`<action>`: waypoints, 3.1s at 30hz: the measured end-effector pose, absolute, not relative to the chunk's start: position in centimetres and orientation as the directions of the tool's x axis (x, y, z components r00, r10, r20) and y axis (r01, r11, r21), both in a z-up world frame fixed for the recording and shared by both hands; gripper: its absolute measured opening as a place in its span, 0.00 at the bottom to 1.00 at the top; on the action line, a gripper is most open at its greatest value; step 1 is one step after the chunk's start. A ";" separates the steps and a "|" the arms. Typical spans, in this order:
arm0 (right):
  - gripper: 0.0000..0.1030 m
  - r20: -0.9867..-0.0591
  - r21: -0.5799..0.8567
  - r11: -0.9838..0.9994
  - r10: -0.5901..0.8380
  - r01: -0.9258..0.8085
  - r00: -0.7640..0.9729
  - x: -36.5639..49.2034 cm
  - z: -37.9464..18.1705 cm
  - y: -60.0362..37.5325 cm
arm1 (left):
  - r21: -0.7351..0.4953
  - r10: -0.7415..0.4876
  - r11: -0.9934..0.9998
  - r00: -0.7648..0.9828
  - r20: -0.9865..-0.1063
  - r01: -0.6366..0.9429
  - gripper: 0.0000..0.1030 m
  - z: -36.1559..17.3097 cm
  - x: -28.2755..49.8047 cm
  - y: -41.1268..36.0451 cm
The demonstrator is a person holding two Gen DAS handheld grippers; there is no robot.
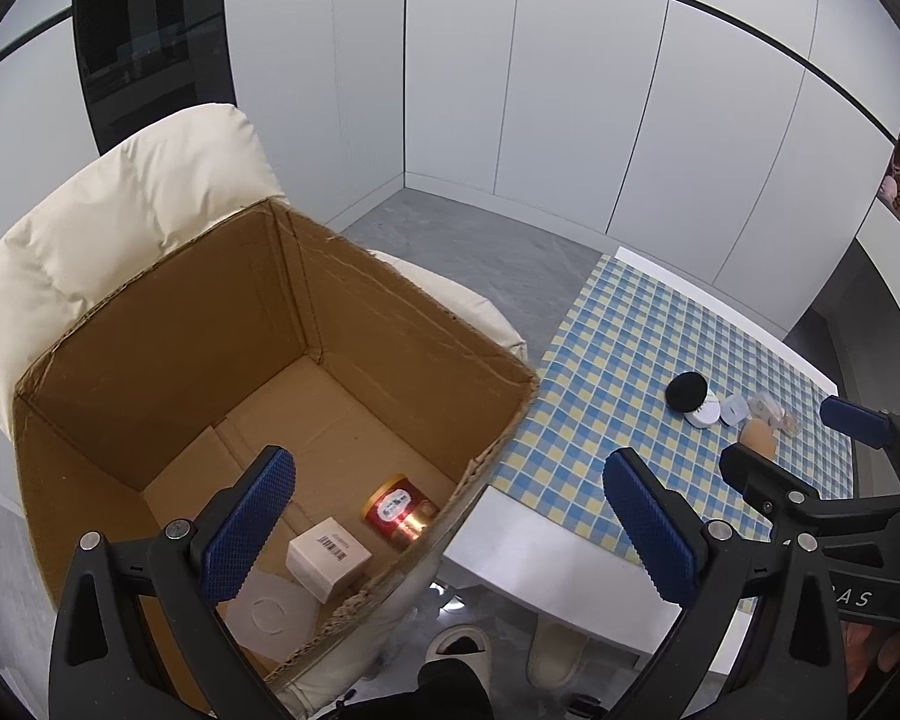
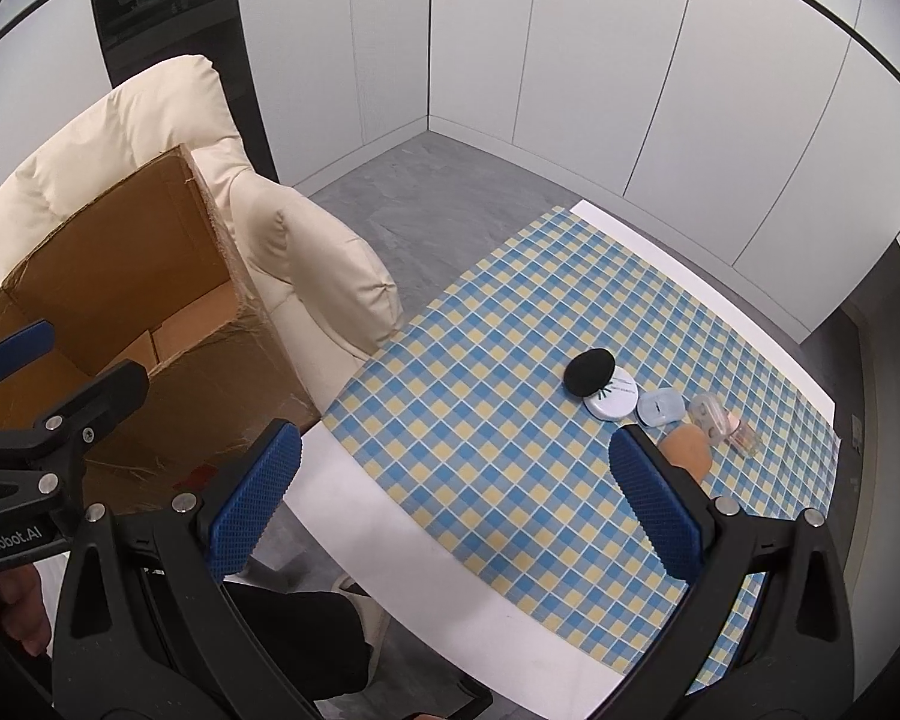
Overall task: Organize objects
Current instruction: 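Move both open tools over the table toward the black puff and tan sponge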
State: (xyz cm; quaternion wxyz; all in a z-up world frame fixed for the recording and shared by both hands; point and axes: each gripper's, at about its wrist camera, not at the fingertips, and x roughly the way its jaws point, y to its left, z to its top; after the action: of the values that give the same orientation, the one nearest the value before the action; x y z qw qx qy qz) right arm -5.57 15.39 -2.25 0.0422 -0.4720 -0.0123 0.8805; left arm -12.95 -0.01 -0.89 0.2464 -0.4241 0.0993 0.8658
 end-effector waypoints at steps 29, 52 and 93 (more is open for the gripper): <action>1.00 -0.840 -0.058 -0.973 0.169 -0.224 -0.515 -3.1 -2.1 22.6 | -0.054 0.404 -0.803 -0.476 -0.781 -0.594 1.00 -0.9 -10.9 6.0; 1.00 -0.840 -0.074 -0.947 0.229 -0.313 -0.492 0.2 -2.1 28.1 | -0.050 0.453 -0.730 -0.427 -0.783 -0.682 1.00 -1.0 -7.7 12.0; 1.00 -0.868 -0.084 -0.920 0.256 -0.382 -0.425 2.6 -5.2 35.1 | -0.033 0.448 -0.630 -0.328 -0.832 -0.776 0.99 -4.3 -5.7 18.7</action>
State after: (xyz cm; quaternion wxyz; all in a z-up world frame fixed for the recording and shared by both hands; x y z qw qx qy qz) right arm 2.61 35.11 -5.24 0.1896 -0.5017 0.0628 0.8417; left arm -5.70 18.69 -4.31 0.3861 -0.4324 0.1900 0.7924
